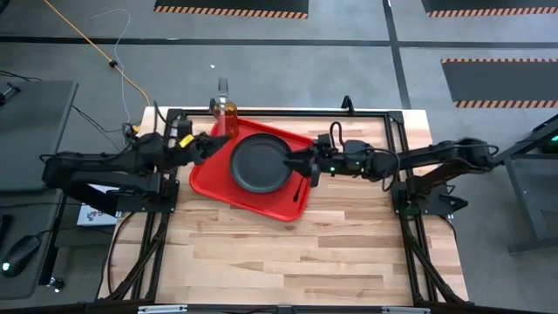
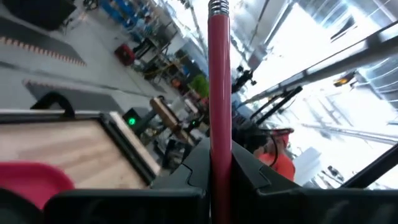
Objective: Pick and place plate/cup/fork/spoon on tray
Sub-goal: Put the pink fork on the red serving tray
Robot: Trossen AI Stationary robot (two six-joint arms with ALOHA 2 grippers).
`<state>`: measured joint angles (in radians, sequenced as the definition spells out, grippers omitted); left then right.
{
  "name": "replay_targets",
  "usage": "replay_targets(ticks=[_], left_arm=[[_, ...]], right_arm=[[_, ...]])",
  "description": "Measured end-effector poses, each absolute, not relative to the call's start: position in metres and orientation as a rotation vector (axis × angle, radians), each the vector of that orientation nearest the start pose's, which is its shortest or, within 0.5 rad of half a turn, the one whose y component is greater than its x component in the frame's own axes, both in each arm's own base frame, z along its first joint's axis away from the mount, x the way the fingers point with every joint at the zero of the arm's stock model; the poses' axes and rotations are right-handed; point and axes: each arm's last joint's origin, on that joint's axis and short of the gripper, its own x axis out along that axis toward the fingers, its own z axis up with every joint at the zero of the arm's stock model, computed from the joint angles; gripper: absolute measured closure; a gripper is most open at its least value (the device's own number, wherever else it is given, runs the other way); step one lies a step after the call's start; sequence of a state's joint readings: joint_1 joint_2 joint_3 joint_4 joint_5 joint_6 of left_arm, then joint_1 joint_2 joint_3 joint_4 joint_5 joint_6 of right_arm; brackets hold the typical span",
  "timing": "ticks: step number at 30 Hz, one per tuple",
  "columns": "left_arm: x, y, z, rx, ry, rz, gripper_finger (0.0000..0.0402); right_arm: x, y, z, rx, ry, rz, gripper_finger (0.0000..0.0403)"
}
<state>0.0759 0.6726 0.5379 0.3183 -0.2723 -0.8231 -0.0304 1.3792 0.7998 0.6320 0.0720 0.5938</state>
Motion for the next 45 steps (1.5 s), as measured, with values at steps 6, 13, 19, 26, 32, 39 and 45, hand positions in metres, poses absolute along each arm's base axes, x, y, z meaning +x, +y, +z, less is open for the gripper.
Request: replay_targets(ticks=[6,13,19,26,32,39,45], left_arm=[[0.172,0.012,0.304,-0.844,-0.259,0.224,0.0385],[0.181,0.000,0.299,-0.849,-0.213,0.176,0.0385],[0.188,-0.010,0.292,-0.810,-0.169,0.198,0.0385],[0.204,-0.019,0.278,-0.798,-0.091,0.203,0.0385],[0.211,-0.020,0.276,-0.801,-0.106,0.196,0.0385],[0.211,-0.020,0.278,-0.790,-0.120,0.173,0.0385],[0.212,-0.021,0.277,-0.788,-0.110,0.155,0.0385]], right_arm=[[0.322,-0.013,0.285,0.606,-0.143,-0.094,0.0212],[0.335,-0.012,0.293,0.580,-0.158,-0.065,0.0212],[0.337,-0.012,0.301,0.564,-0.181,-0.062,0.0212],[0.339,-0.015,0.313,0.586,-0.244,-0.138,0.0212],[0.339,-0.015,0.318,0.554,-0.253,-0.136,0.0212],[0.340,-0.015,0.317,0.592,-0.250,-0.133,0.0212],[0.340,-0.015,0.315,0.634,-0.230,-0.135,0.0212]])
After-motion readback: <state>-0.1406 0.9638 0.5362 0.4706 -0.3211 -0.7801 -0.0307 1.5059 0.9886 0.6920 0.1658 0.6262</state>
